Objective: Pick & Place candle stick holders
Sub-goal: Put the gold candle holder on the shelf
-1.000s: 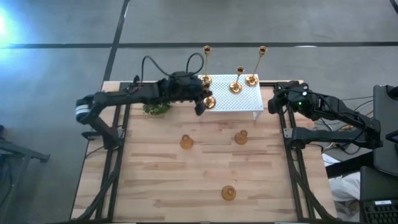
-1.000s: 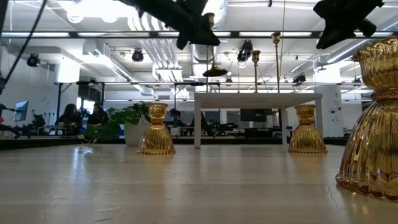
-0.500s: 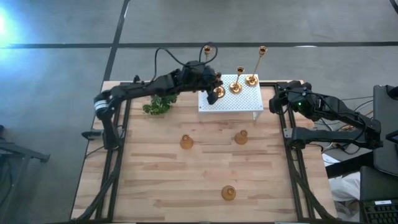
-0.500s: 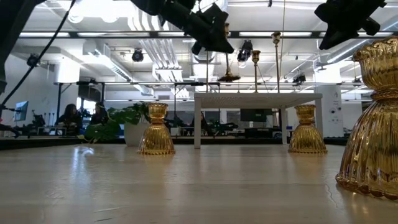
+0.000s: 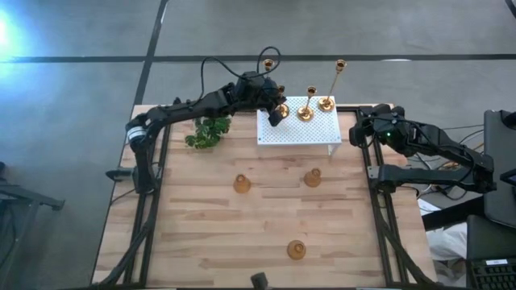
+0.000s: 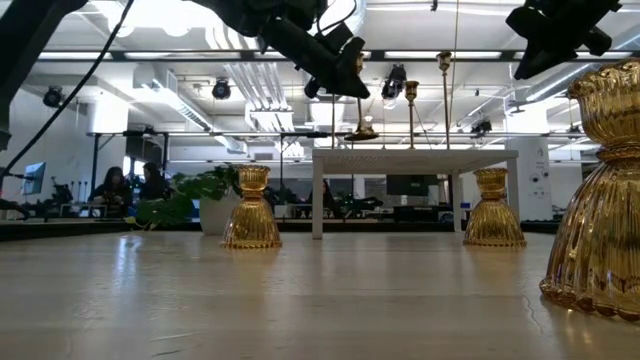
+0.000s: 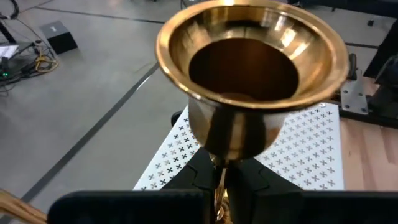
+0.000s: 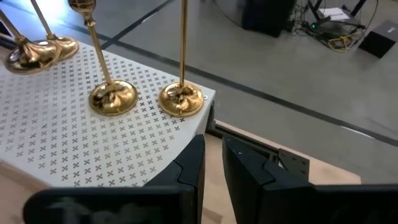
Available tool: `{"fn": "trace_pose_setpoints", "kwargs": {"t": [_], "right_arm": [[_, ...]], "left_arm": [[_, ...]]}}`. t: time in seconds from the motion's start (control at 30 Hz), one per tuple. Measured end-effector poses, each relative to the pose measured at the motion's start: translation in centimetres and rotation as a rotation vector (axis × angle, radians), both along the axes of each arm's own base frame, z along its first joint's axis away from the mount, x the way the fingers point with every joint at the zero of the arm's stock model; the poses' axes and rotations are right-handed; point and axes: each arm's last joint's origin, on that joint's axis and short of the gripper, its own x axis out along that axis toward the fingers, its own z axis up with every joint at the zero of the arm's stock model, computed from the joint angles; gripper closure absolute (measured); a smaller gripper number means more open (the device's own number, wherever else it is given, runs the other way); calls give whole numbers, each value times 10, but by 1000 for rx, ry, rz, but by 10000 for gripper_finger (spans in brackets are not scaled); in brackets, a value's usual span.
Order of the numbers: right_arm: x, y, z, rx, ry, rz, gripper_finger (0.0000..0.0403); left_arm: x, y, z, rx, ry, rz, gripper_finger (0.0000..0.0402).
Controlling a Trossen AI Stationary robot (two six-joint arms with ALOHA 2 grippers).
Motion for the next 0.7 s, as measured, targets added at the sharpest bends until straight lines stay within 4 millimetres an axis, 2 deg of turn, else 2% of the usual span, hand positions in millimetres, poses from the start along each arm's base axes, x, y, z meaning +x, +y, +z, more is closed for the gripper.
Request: {"fn": "trace_pose_setpoints", "kwargs": {"t": [0.47,0.7], "right_arm": [[0,0,0,-1,4,3,351],[0,0,0,-4,9,5,351]], "left_arm": [[1,1,1,32,-3,-92,382],[6,-1,-7,33,18,-140,382]]}}
